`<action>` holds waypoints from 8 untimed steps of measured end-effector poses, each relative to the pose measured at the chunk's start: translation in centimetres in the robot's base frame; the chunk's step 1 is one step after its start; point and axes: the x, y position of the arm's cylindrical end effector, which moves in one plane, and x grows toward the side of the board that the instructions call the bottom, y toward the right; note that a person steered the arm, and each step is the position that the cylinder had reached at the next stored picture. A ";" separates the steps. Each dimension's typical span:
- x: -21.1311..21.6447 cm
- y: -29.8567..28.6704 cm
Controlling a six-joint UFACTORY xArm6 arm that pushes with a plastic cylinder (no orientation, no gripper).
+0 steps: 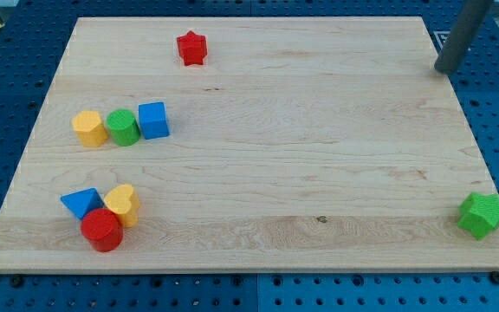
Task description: Push the green circle parallel left to the red star
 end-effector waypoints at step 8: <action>15.7 -39.2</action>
